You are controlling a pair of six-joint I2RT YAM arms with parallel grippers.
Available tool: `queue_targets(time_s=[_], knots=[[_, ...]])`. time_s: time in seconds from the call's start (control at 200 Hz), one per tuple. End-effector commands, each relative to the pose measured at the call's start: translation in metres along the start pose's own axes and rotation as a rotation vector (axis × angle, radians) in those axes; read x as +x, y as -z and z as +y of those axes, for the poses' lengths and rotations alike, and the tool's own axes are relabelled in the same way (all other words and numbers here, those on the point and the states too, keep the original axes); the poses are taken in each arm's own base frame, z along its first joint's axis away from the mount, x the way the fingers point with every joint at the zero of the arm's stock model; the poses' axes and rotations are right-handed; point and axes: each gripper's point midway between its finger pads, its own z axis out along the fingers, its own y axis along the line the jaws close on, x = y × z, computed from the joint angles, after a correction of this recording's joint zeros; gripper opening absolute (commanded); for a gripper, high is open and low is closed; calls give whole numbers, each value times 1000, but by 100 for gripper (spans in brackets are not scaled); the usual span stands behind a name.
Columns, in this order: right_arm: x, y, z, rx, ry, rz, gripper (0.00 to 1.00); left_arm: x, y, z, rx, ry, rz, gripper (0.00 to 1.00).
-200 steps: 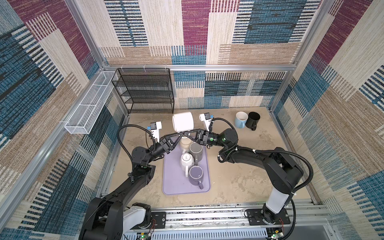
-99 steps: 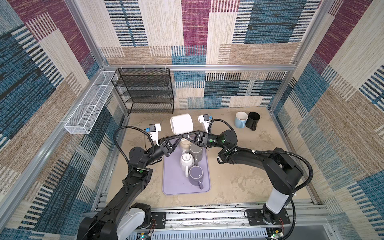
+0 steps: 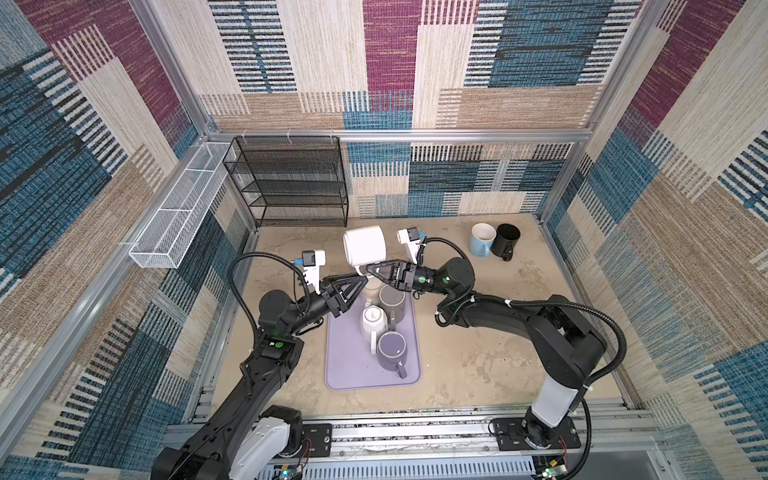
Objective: Turn the mug right side up
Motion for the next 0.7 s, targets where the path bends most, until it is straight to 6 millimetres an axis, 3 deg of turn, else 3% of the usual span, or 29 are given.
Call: queue_targets(time_s=[0.0,0.135,0.696], knots=[[-10,0,18,-44,69,-38,0,-5,-1,-5,14,-42,-5,58],[-12,0,15,-18,78,-41,0,-5,-2,-3,2,-42,7,63],[-30,6,0,154,153,-45,0,6,3,12,-127,-29,89,66]])
